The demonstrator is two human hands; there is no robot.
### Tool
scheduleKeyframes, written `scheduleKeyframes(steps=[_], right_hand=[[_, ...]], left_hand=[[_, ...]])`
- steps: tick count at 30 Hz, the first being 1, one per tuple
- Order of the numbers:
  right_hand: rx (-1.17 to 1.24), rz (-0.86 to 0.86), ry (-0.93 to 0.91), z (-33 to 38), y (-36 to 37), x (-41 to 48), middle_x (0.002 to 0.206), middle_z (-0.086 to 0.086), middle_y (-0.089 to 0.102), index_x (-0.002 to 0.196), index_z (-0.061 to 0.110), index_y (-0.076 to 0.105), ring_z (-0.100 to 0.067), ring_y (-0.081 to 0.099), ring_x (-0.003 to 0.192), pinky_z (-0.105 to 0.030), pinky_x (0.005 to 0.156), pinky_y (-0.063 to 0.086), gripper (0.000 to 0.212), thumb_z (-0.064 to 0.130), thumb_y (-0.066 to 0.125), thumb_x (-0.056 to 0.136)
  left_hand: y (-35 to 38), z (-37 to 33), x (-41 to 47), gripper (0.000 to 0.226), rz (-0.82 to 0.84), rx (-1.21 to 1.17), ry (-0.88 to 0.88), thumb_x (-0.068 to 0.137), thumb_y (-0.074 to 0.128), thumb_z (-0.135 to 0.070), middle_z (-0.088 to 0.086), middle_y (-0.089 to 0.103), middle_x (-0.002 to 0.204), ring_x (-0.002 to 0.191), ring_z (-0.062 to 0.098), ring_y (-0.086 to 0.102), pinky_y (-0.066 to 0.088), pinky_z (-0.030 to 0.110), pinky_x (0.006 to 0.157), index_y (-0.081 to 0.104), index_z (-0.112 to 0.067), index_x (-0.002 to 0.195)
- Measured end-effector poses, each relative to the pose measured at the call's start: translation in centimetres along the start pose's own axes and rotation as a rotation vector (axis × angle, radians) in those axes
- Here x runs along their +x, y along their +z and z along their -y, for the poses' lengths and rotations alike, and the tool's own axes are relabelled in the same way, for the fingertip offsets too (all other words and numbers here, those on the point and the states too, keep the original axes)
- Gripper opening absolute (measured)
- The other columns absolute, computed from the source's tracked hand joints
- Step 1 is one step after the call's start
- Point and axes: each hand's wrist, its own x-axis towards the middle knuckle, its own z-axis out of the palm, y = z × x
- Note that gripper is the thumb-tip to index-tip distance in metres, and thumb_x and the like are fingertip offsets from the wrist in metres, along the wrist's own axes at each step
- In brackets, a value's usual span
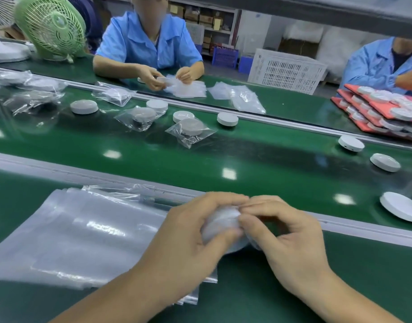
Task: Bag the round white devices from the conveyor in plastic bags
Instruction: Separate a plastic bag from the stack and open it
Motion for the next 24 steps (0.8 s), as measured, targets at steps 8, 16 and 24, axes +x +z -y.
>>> scheduleKeyframes(steps=[8,16,24], right_hand=[[0.073,0.289,0.315,0.2,0.5,2.8,0.056,0.007,0.052,0.062,0.027,0.052,-0.009,0.045,0.05,-0.021,0.048,0.037,0.037,0.048,0.077,0.079],[0.093,-0.317,0.762,-8.8,-3.8,16.3,0.093,-0.013,0.067,0.09,0.008,0.063,-0.026,0.064,0.076,-0.035,0.065,0.052,0.009,0.011,0.062,0.098],[0.151,0.106,0.95,-10.8,-1.7,18.3,0.111,-0.004,0.078,0.116,0.02,0.069,-0.021,0.076,0.091,-0.029,0.062,0.054,0.025,0.038,0.056,0.105]], left_hand=[[-0.5,-0.9,0.5,0.023,-0.143,-0.074,-0.163,0.095,0.065,-0.034,-0.029,0.067,0.11,0.103,-0.006,0.064,0.056,0.018,0.078,0.061,-0.049,0.111],[-2.4,-0.3,0.4,0.015,0.187,0.636,0.026,0.09,0.057,-0.054,-0.032,0.061,0.094,0.09,-0.007,0.055,0.044,0.013,0.07,0.057,-0.047,0.102],[-1.7,2.0,-0.2,0.038,0.288,0.67,0.029,0.093,0.041,-0.065,-0.024,0.059,0.119,0.11,-0.001,0.048,0.039,0.02,0.088,0.056,-0.05,0.125]])
